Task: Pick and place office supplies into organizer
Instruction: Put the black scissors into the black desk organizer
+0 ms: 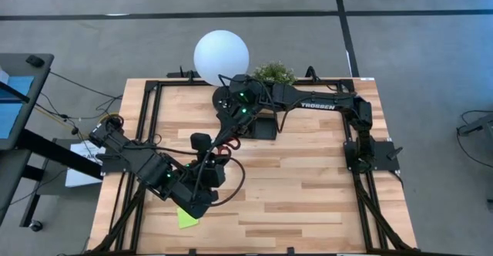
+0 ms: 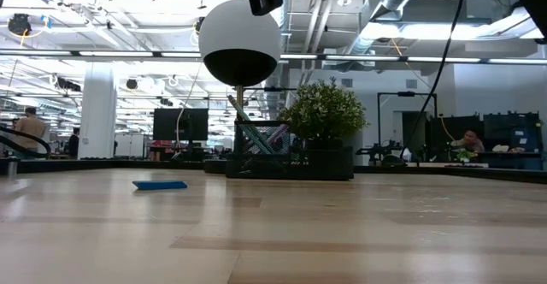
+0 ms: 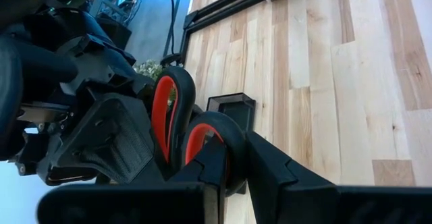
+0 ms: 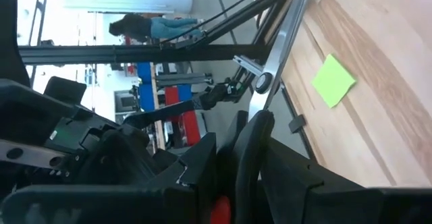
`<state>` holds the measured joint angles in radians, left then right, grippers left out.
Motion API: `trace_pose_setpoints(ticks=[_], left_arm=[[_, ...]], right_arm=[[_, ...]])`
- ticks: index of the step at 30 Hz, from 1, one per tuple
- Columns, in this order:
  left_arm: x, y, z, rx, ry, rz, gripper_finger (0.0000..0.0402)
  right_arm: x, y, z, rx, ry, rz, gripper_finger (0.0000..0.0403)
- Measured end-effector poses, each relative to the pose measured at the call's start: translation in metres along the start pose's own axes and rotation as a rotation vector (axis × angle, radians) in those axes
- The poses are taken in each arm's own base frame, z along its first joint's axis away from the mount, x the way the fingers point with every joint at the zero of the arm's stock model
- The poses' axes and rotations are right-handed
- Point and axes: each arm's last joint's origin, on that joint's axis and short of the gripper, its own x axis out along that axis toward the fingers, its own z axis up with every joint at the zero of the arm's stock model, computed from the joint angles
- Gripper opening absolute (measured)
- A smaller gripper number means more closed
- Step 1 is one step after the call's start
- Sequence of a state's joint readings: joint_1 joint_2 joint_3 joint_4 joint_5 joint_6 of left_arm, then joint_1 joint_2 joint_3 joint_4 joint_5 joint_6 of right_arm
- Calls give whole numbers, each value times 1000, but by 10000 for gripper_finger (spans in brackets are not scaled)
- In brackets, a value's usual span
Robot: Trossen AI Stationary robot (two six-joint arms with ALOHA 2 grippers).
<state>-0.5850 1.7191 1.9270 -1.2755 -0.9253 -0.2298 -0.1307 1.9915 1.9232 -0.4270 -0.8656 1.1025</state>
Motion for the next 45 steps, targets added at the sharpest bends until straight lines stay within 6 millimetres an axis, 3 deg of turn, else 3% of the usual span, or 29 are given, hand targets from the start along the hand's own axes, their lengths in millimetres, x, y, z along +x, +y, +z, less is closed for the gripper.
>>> trace_pose_setpoints(ticks=[10,20,31,45], left_arm=[[0,0,0,-2,0,0,25],[2,1,0,-3,5,4,25],[2,5,1,-12,11,11,25],[-8,15,10,-78,-23,-55,25]], right_arm=[[0,-1,0,1,-1,-3,112],[-3,-2,2,12,-7,-4,158],[-8,-13,9,264,-21,-37,211],[-14,-15,14,285,-35,-31,219]])
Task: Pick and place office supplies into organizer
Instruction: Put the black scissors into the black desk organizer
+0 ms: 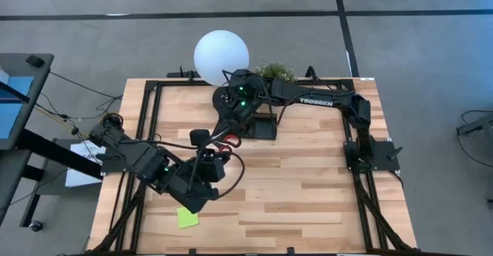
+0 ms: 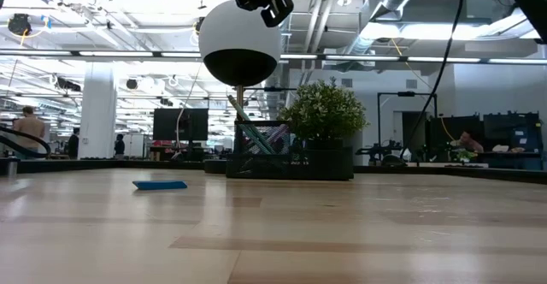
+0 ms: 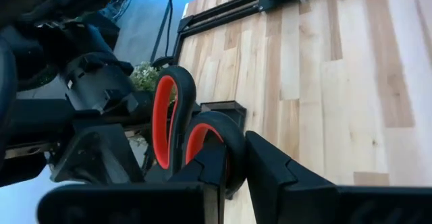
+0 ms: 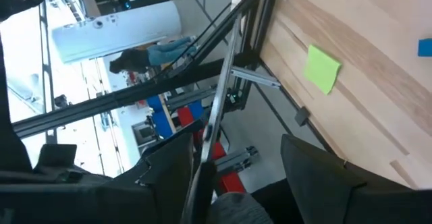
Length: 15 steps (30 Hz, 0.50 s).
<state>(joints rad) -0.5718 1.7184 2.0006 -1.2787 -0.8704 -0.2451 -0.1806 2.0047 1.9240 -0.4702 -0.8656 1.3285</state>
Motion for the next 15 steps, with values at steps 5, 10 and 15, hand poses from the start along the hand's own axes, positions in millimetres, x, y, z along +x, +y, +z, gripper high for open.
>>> trace_pose_setpoints(ticks=[5,10,15], left_arm=[[-12,0,7,-39,-52,-29,25],[-27,4,16,-91,-124,-59,25],[-44,17,29,-178,-209,-77,25]], right_arm=[[1,0,-1,-1,2,-2,219],[5,1,-4,-5,9,-3,219],[6,1,-6,-9,18,-4,219]])
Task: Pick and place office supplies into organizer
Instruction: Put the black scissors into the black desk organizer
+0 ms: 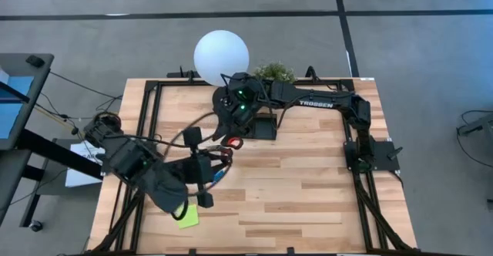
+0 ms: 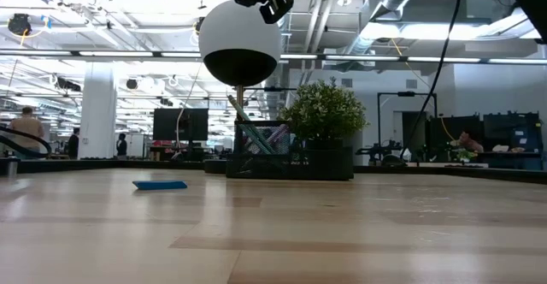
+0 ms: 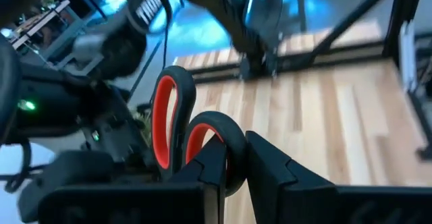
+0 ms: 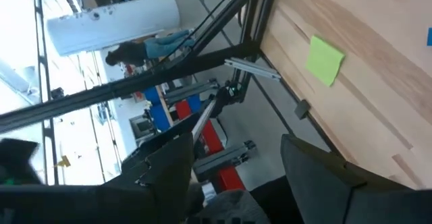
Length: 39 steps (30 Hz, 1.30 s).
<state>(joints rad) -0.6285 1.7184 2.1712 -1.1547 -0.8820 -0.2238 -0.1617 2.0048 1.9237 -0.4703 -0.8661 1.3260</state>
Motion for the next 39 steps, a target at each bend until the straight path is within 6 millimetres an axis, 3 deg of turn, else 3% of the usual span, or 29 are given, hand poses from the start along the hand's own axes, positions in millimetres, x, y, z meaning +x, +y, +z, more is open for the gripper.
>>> trace_pose_setpoints(ticks=[4,8,15,20,26,30,35,39], left_arm=[[-13,11,16,-94,-78,-9,25],[-28,17,24,-139,-131,-5,25],[-59,20,29,-187,-219,89,25],[-75,20,18,-169,-229,214,25],[-70,31,-3,-194,-183,329,25],[-58,41,-5,-225,-152,376,25],[-40,47,7,-214,-89,297,25],[-25,53,37,-174,-176,136,25]], right_arm=[[0,3,2,-47,-25,23,217],[-3,8,-7,-275,-204,-68,217],[-21,27,-68,-494,-405,-355,217],[-37,37,-125,-555,-590,-590,215],[-63,45,-182,-614,-794,-741,215],[-86,48,-204,-661,-781,-757,215],[-101,53,-215,-602,-806,-680,217],[-107,54,-218,-592,-817,-660,217]])
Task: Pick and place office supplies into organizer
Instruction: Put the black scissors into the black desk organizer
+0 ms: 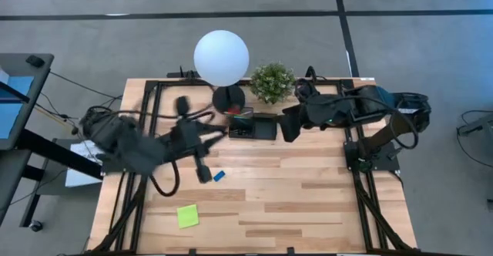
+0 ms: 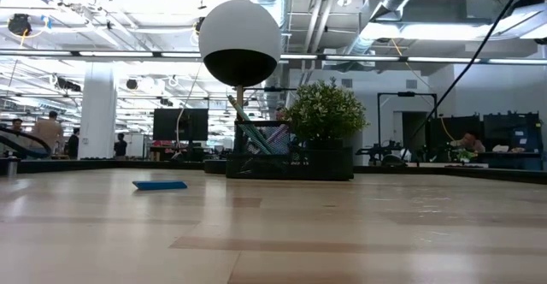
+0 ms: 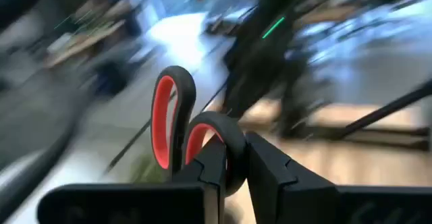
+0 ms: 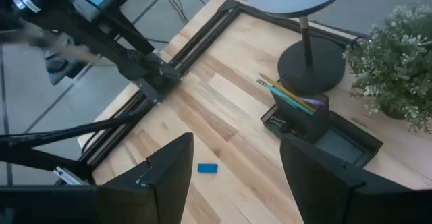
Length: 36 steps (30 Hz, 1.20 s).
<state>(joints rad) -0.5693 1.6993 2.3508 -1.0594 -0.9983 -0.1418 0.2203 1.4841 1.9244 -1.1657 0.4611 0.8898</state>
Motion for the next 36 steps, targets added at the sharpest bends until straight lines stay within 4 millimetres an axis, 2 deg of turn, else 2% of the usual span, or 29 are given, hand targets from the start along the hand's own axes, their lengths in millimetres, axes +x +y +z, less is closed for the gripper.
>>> trace_pose_setpoints(ticks=[3,5,9,12,14,18,24,28,32,36], left_arm=[[13,4,29,65,-210,-249,25],[21,11,38,111,-316,-349,25],[41,33,32,110,-241,-379,25],[57,46,23,100,-152,-423,25],[76,50,17,101,-138,-459,25],[119,52,-4,92,-132,-589,25],[183,65,-51,-21,-97,-644,25],[208,81,-70,-77,-171,-639,25],[227,92,-91,-181,-309,-649,25],[240,90,-128,-287,-336,-657,25]], right_arm=[[0,2,0,-20,1,19,217],[-2,4,-2,-76,5,37,217],[-15,11,-11,-113,-23,64,217],[-44,9,-13,-103,-118,96,216],[-65,6,-16,-100,-182,119,217],[-92,7,-26,-117,-264,144,217],[-111,16,-48,-178,-268,212,215],[-118,23,-60,-212,-293,216,217],[-125,22,-64,-215,-338,208,215],[-128,22,-65,-214,-367,193,215]])
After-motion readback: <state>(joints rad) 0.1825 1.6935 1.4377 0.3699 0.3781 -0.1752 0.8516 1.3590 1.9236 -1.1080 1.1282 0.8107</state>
